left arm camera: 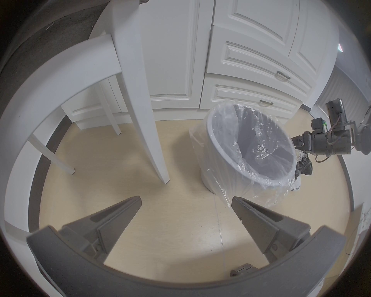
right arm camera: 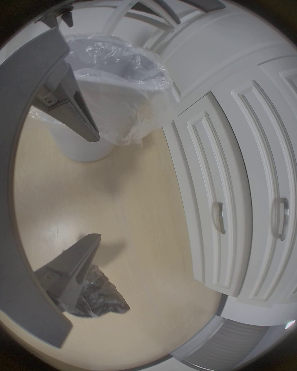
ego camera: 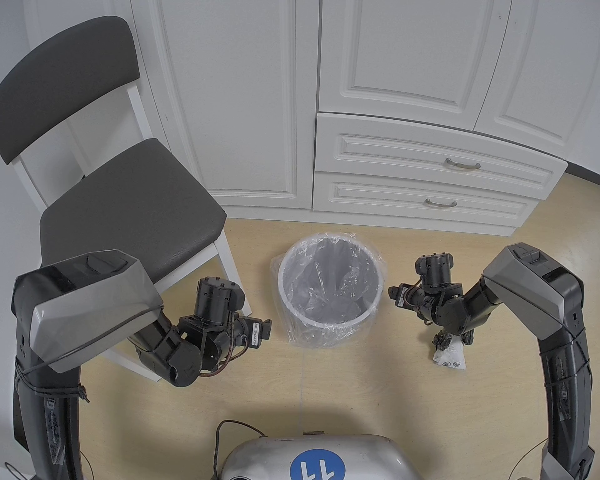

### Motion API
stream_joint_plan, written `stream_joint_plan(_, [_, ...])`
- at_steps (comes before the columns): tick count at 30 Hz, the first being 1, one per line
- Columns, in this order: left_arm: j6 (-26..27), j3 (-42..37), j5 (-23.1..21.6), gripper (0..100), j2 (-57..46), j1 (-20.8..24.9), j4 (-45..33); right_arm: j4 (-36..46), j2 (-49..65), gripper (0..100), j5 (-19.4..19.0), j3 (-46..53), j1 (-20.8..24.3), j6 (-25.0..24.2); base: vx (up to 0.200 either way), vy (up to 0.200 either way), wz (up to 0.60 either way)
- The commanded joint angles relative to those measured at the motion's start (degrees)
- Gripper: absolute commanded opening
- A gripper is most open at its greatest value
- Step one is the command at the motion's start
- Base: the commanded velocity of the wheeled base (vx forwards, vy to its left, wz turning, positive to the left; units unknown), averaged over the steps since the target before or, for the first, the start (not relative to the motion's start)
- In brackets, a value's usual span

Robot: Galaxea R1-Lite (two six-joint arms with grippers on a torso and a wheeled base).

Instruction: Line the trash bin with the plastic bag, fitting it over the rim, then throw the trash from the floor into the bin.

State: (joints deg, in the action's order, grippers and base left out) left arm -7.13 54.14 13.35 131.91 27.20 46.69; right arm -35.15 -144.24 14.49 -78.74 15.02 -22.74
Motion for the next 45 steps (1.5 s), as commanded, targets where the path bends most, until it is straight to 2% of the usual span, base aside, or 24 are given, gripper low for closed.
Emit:
stream_joint_plan(1, [-0.08, -0.53, 0.10, 100, 1.15, 0.14, 1.39, -0.10, 3.97, 100, 0.71, 2.98, 0.36, 0.85, 0.000, 0.000, 0.00])
stream_joint_plan(5, [0.10, -2.20, 0.19, 100, 0.98, 0.40, 4.20, 0.17, 5.11, 100, -0.34, 5.09, 0.45, 1.29, 0.000, 0.000, 0.00])
stream_joint_plan(9, [0.19, -5.36, 0.45, 100, -0.34, 0.49, 8.68, 0.17, 6.25, 100, -3.95, 5.70, -0.60, 1.29, 0.000, 0.000, 0.00])
stream_joint_plan(12, [0.19, -7.64, 0.36, 100, -1.31, 0.49, 10.88, 0.25, 8.45, 100, -4.48, 6.14, -1.40, 1.29, 0.000, 0.000, 0.00])
stream_joint_plan(15, [0.10, -9.23, 0.10, 100, -1.66, 0.49, 14.22, 1.04, 14.69, 100, -4.65, 9.57, 0.01, 1.11, 0.000, 0.000, 0.00])
stream_joint_plan(20, [0.01, -9.49, 0.10, 100, -1.13, 1.28, 14.48, 3.07, 20.93, 100, -4.74, 15.46, 2.12, 2.26, 0.000, 0.000, 0.00])
stream_joint_plan(22, [0.01, -9.49, 0.10, 100, -1.13, 1.46, 14.48, 3.07, 21.63, 100, -5.09, 18.27, 1.59, 5.33, 0.000, 0.000, 0.00])
stream_joint_plan(23, [0.01, -9.67, 0.10, 100, -1.13, 1.63, 14.57, 2.36, 21.72, 100, -5.97, 21.87, 0.19, 12.28, 0.000, 0.000, 0.00])
stream_joint_plan(25, [0.01, -9.67, 0.10, 100, -1.22, 1.63, 14.57, 0.52, 21.02, 100, -8.61, 26.00, -2.89, 20.89, 0.000, 0.000, 0.00])
stream_joint_plan(26, [0.10, -9.67, 0.10, 100, -1.22, 1.63, 14.57, -0.98, 20.84, 100, -10.19, 27.76, -3.77, 23.97, 0.000, 0.000, 0.00])
stream_joint_plan(27, [0.10, -9.67, 0.10, 100, -1.22, 1.63, 14.57, -0.98, 20.84, 100, -10.19, 27.76, -3.77, 23.97, 0.000, 0.000, 0.00])
stream_joint_plan(28, [0.10, -9.67, 0.01, 100, -1.22, 1.63, 14.57, -8.27, 19.61, 100, -17.22, 32.42, -5.61, 31.09, 0.000, 0.000, 0.00])
stream_joint_plan(29, [0.10, -9.67, 0.01, 100, -1.22, 1.63, 14.57, -8.80, 19.43, 100, -17.75, 32.68, -5.70, 31.61, 0.000, 0.000, 0.00])
stream_joint_plan(30, [0.01, -9.67, 0.01, 100, -1.22, 1.63, 14.57, -15.48, 16.80, 100, -23.72, 33.91, -6.84, 37.06, 0.000, 0.000, 0.00])
stream_joint_plan(31, [0.01, -9.67, 0.01, 100, -1.22, 1.63, 14.66, -17.85, 15.04, 100, -25.48, 33.48, -6.84, 39.96, 0.000, 0.000, 0.00])
stream_joint_plan(32, [0.01, -9.67, 0.01, 100, -1.22, 1.63, 14.66, -18.12, 14.86, 100, -25.48, 33.30, -6.84, 40.40, 0.000, 0.000, 0.00])
stream_joint_plan(33, [0.01, -9.67, -0.08, 100, -1.22, 1.63, 15.19, -18.64, 11.79, 100, -25.57, 31.63, -6.23, 44.44, 0.000, 0.000, 0.00])
stream_joint_plan(34, [0.01, -9.84, -0.08, 100, -1.13, 1.63, 15.80, -18.47, 10.47, 100, -25.57, 30.66, -5.18, 45.85, 0.000, 0.000, 0.00])
stream_joint_plan(38, [0.01, -11.25, -0.25, 100, -1.40, 1.81, 17.82, -16.01, 6.60, 100, -25.48, 27.32, -2.54, 48.49, 0.000, 0.000, 0.00])
stream_joint_plan(43, [0.01, -11.78, -0.25, 100, -2.01, 2.51, 18.26, -11.79, 3.26, 100, -26.10, 22.49, -2.80, 55.96, 0.000, 0.000, 0.00])
stream_joint_plan(45, [0.01, -11.86, -0.17, 100, -2.01, 2.51, 18.26, -10.56, 1.77, 100, -26.18, 19.50, -2.45, 56.31, 0.000, 0.000, 0.00])
